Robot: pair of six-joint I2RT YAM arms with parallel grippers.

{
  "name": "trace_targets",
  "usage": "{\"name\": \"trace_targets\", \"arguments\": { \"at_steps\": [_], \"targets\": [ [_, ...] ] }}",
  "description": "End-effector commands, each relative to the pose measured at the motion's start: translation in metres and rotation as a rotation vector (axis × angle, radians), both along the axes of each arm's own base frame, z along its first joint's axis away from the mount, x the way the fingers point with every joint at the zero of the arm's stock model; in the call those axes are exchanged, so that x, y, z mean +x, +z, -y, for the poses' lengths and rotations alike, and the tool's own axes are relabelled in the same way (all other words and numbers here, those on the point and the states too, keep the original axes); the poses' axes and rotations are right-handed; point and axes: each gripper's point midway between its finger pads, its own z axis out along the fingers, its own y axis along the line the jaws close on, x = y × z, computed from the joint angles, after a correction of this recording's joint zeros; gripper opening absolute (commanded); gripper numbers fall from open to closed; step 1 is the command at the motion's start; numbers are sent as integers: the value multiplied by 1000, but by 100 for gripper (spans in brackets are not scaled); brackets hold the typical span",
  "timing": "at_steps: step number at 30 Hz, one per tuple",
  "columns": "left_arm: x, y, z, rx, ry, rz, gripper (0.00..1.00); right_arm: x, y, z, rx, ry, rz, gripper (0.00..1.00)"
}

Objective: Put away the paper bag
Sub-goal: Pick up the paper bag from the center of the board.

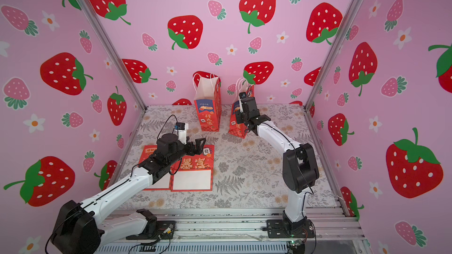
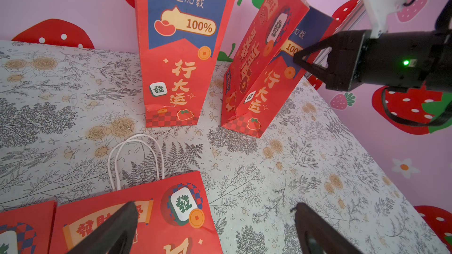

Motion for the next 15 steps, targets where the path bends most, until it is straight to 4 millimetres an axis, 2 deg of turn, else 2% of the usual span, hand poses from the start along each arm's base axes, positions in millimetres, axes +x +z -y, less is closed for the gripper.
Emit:
{"name": "trace_targets", "arguments": {
  "at_steps": [1, 6, 9, 13, 15],
  "targets": [
    [2, 30, 3, -28, -7, 73, 100, -31, 29, -1, 21, 39, 13, 0],
    [0, 33, 5, -40, -15, 79, 100, -73, 35, -2, 75, 123, -30, 0],
    [-2, 36, 7, -44, -26, 79, 100, -97, 51, -1, 91, 185, -39, 0],
    [-19, 65, 23, -105, -162, 90, 99, -129, 73, -3, 113, 289, -73, 0],
    [-27, 77, 25, -106, -198, 87, 99, -146, 81, -7, 131, 366, -114, 0]
  ]
}}
